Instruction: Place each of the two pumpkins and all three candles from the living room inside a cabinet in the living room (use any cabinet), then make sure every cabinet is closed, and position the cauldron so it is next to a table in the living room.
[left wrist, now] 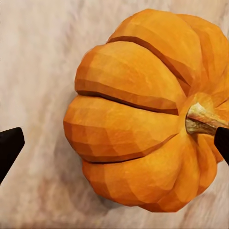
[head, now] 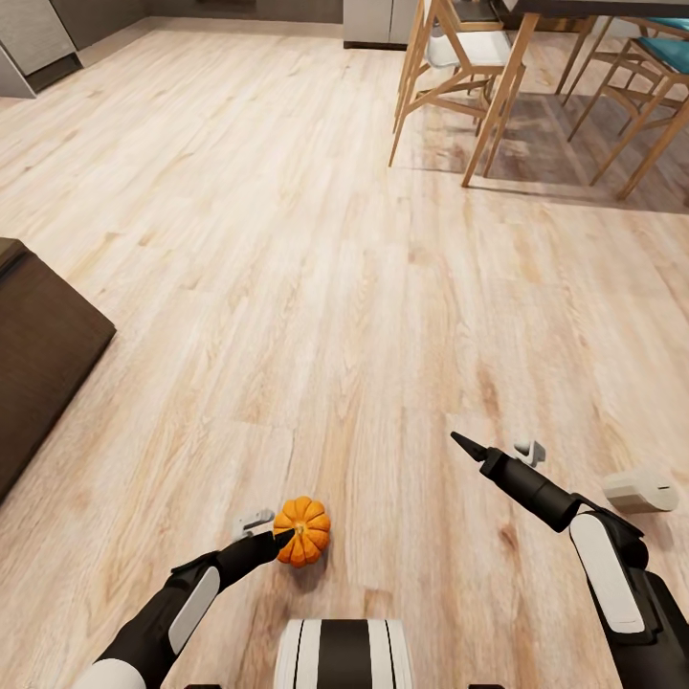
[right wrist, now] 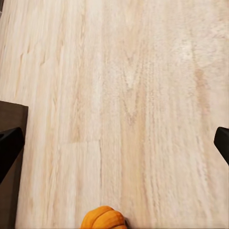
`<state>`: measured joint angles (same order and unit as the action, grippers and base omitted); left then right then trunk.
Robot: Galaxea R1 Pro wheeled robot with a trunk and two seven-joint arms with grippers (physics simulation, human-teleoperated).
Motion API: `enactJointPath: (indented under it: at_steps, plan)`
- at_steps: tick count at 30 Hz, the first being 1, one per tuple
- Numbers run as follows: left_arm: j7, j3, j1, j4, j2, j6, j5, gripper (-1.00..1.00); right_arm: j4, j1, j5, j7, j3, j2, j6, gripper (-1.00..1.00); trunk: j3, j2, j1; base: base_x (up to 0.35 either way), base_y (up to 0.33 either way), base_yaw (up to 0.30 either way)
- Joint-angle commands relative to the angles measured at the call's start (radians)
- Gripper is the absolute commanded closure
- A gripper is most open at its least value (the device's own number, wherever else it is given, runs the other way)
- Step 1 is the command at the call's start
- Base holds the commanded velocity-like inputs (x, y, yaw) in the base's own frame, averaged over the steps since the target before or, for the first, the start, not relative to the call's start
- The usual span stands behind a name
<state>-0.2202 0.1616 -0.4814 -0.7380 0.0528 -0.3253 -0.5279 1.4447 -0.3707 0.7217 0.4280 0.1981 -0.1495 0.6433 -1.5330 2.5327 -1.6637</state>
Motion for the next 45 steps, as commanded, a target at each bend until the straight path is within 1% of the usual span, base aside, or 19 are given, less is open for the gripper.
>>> enactJointPath:
  at_steps: [1, 4, 7, 22, 25, 30, 42, 45]
  plan:
    - [0.001, 0.001, 0.0, -0.002, 0.001, -0.005, -0.008, -1.0, 0.0, 0.0, 0.004, 0.002, 0.001, 0.0, 0.007, -1.0, -0.001, 0.0, 0.0, 0.0, 0.0, 0.0]
    - [0.001, -0.001, 0.0, -0.005, 0.002, -0.005, -0.009, -1.0, 0.0, 0.0, 0.004, 0.003, 0.001, 0.001, 0.007, -1.0, -0.001, 0.0, 0.0, 0.0, 0.0, 0.0]
    - [0.001, -0.002, 0.0, -0.006, 0.002, -0.005, -0.009, -1.0, 0.001, 0.0, 0.003, 0.003, 0.001, 0.001, 0.007, -1.0, -0.012, 0.001, -0.001, 0.0, 0.0, 0.0]
    - [0.0, -0.006, 0.0, -0.006, 0.002, -0.005, -0.011, -1.0, -0.001, 0.0, 0.002, 0.003, 0.001, 0.001, 0.007, -1.0, -0.012, 0.001, -0.001, 0.0, -0.016, 0.0]
    - [-0.001, -0.009, 0.0, -0.006, 0.002, -0.005, -0.018, -1.0, -0.001, 0.0, 0.002, 0.003, 0.001, 0.001, 0.007, -1.0, -0.012, 0.001, -0.001, 0.0, -0.065, 0.0]
    - [-0.001, -0.009, 0.0, -0.006, 0.003, -0.005, -0.02, -1.0, -0.003, 0.0, 0.002, 0.003, 0.001, 0.001, 0.007, -1.0, -0.012, 0.001, -0.001, 0.004, -0.012, 0.0]
    - [-0.001, -0.01, 0.0, -0.006, 0.002, -0.005, -0.02, -1.0, -0.003, 0.0, 0.002, 0.003, 0.001, 0.001, 0.007, -1.0, -0.012, 0.001, -0.001, 0.054, 0.034, 0.0]
    - [-0.001, -0.01, 0.0, -0.006, 0.002, -0.005, -0.02, -1.0, -0.002, 0.0, 0.002, 0.003, 0.001, 0.001, 0.007, -1.0, -0.024, 0.002, -0.003, 0.001, 0.001, 0.0]
